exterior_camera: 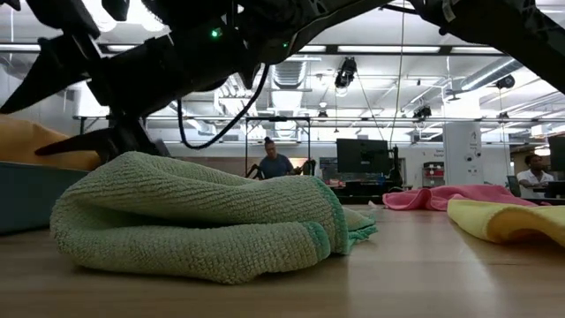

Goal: Fold microfiber towels
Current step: Put the orange microfiber cloth into the blue bin

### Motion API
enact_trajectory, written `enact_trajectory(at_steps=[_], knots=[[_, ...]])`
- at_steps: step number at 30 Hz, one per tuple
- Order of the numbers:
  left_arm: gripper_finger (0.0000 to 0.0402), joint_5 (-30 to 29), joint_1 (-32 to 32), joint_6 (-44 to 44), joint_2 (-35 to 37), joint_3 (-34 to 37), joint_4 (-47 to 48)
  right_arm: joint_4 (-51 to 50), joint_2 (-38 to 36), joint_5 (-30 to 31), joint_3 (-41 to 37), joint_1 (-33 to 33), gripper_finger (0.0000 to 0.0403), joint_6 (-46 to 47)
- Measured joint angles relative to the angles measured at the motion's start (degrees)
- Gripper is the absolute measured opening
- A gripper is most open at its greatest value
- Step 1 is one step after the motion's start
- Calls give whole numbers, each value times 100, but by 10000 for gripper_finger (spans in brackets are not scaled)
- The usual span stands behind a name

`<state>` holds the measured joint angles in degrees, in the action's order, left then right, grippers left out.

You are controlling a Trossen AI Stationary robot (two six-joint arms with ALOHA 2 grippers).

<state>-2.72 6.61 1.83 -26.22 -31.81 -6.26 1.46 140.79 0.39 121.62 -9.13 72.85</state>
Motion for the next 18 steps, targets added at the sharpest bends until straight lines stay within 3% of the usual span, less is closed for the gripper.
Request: enact_trajectory(at_steps=[9, 18], knots=[[20, -6, -3, -2, -63, 0, -7, -749, -281, -214, -2, 4, 173, -431], [20, 32, -3, -329, -232, 4, 209, -3005, -1177, 75, -2, -129, 142, -2410]])
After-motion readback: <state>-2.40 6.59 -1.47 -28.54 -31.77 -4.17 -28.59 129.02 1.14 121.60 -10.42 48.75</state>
